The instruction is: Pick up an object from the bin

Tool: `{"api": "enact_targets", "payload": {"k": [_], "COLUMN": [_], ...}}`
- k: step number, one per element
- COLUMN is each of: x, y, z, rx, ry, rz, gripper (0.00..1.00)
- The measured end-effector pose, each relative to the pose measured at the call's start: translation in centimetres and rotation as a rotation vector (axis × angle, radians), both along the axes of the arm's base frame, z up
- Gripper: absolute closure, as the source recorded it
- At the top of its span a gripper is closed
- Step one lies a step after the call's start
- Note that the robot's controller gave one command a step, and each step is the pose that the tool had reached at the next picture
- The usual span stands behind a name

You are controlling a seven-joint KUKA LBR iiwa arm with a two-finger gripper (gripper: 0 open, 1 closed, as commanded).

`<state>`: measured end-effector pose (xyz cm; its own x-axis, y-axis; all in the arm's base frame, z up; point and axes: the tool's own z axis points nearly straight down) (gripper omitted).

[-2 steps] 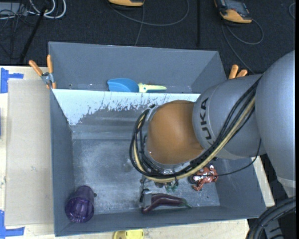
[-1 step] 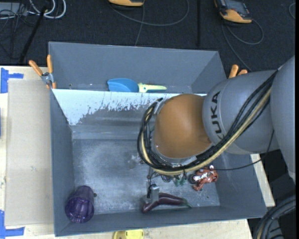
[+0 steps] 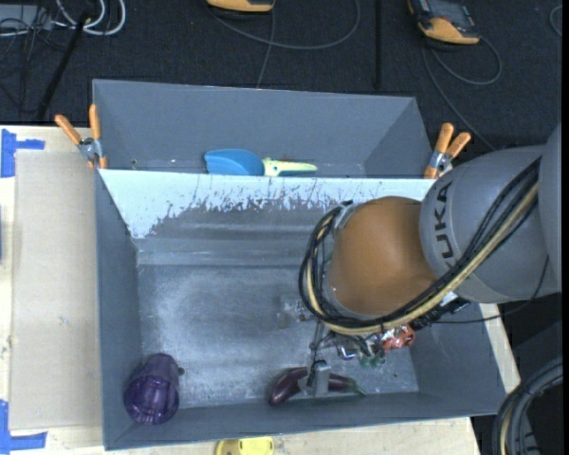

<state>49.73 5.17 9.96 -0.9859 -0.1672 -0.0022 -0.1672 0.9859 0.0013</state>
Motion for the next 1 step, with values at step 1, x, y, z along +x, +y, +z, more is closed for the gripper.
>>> {"api": "enact_targets", "payload": {"k": [1], "x": [-2.30], "y": [-0.55], "z": [-1.72], "rx": [-0.002], "ry": [-0.003], "rz": [0.566], "gripper": [1.00]}}
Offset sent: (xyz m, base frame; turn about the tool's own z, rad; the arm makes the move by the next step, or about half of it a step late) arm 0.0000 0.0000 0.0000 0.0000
